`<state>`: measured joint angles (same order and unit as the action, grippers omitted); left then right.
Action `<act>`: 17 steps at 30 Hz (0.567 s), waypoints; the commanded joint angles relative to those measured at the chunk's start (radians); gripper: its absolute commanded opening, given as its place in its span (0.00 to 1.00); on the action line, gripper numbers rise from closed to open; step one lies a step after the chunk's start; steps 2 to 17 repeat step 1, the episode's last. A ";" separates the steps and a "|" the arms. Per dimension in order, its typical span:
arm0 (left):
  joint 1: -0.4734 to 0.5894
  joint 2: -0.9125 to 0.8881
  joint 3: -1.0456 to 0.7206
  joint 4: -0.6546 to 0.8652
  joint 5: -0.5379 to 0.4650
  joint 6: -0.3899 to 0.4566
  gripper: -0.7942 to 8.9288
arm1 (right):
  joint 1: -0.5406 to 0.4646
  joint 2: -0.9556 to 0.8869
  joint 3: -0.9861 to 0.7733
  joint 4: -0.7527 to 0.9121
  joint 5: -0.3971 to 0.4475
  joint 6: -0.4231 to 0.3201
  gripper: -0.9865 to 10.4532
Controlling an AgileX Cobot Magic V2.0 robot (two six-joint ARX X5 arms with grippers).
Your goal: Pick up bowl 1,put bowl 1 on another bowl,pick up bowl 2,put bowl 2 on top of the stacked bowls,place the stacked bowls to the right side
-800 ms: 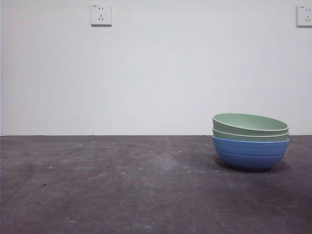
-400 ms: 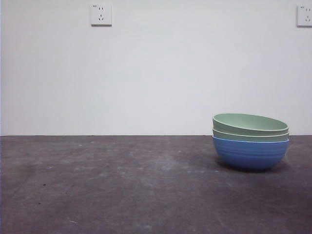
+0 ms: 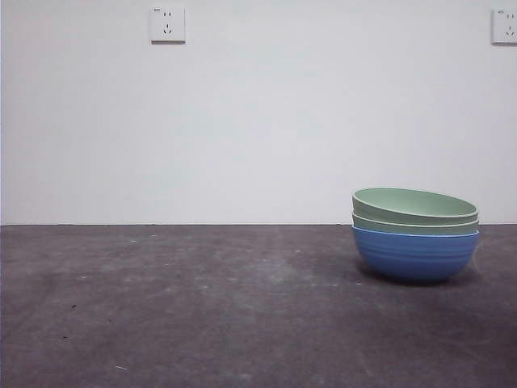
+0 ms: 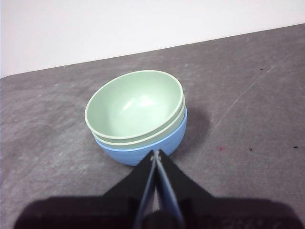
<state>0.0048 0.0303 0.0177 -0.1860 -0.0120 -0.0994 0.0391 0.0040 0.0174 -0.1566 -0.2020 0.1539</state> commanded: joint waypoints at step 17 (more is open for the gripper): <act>0.004 -0.003 -0.014 0.002 0.004 -0.009 0.08 | 0.001 -0.003 -0.012 -0.008 -0.001 0.010 0.09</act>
